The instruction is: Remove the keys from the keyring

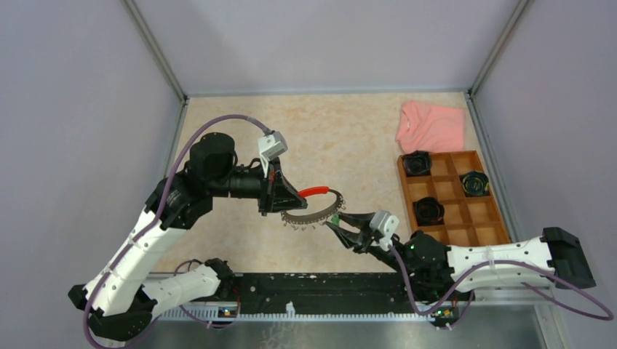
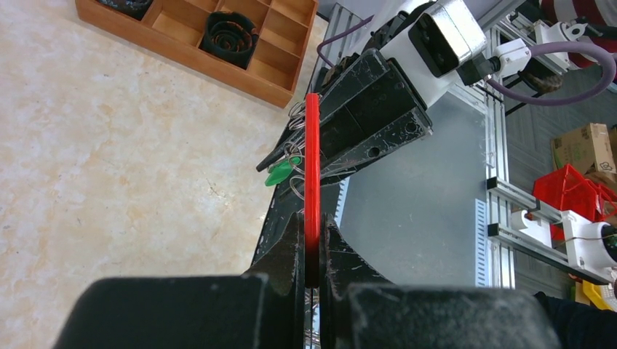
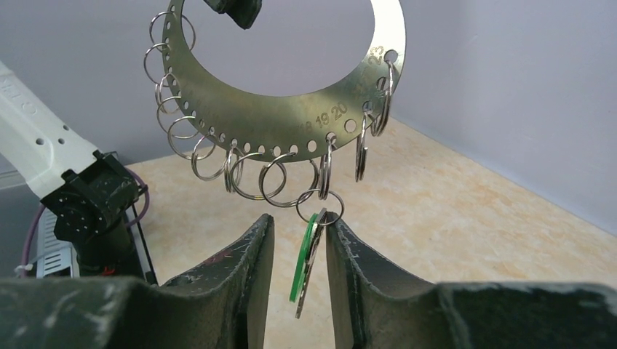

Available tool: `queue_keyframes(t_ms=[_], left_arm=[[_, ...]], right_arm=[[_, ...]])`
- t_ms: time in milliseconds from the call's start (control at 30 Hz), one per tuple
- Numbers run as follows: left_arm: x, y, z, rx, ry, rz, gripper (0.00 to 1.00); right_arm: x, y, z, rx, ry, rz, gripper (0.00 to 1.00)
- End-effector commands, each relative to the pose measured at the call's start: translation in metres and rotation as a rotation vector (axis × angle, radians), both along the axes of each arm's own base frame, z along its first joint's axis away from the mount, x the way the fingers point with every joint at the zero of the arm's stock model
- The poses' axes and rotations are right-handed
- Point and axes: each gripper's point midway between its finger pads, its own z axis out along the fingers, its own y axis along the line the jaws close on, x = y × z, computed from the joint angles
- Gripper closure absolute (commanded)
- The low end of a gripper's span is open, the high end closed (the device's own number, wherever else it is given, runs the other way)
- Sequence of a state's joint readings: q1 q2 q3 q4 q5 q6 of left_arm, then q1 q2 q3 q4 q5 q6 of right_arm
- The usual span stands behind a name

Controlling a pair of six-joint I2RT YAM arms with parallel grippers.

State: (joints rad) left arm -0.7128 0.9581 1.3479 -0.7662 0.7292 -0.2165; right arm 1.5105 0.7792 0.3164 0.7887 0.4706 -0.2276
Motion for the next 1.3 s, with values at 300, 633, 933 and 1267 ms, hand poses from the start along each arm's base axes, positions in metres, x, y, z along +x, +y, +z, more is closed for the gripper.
queue_keyframes(t_ms=[300, 633, 933, 1267], left_arm=[[0.003, 0.003, 0.004, -0.032, -0.062, 0.033, 1.0], [0.009, 0.011, -0.018, -0.045, -0.174, 0.074, 1.0], [0.01, 0.018, -0.041, -0.008, -0.225, 0.085, 1.0], [0.011, 0.018, -0.059, -0.017, -0.241, 0.089, 1.0]], right_arm=[[0.005, -0.003, 0.015, -0.001, 0.051, -0.045, 1.0], [0.005, 0.003, -0.023, -0.277, 0.153, -0.063, 1.0], [0.006, -0.003, -0.038, -0.433, 0.204, -0.096, 1.0], [0.001, -0.003, -0.045, -0.553, 0.214, -0.076, 1.0]])
